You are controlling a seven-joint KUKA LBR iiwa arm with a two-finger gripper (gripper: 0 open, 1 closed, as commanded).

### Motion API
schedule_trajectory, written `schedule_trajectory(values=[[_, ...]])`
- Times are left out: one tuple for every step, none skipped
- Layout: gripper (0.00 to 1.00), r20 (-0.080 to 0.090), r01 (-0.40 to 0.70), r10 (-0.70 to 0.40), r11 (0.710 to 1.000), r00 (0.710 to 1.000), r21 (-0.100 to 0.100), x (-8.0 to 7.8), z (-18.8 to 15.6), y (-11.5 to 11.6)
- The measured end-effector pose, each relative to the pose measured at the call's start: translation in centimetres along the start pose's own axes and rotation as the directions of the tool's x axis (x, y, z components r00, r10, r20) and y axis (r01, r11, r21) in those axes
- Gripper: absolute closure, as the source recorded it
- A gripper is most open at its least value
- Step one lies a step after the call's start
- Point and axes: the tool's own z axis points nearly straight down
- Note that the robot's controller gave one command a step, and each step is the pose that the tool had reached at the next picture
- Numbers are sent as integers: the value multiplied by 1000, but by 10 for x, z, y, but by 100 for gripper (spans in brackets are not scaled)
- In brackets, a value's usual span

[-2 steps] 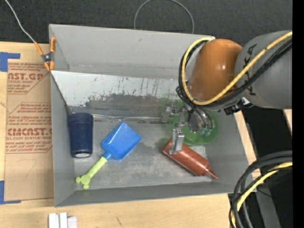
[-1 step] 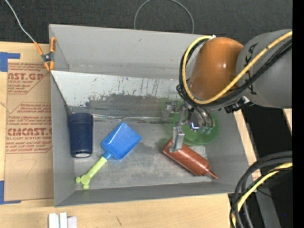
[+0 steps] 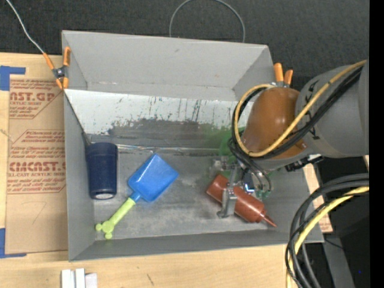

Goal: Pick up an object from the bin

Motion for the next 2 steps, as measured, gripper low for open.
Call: schedule_trajectory(values=[[100, 14, -11, 12, 1000, 1000, -3, -16, 7, -30], [100, 14, -11, 11, 1000, 1000, -3, -16, 7, -30]])
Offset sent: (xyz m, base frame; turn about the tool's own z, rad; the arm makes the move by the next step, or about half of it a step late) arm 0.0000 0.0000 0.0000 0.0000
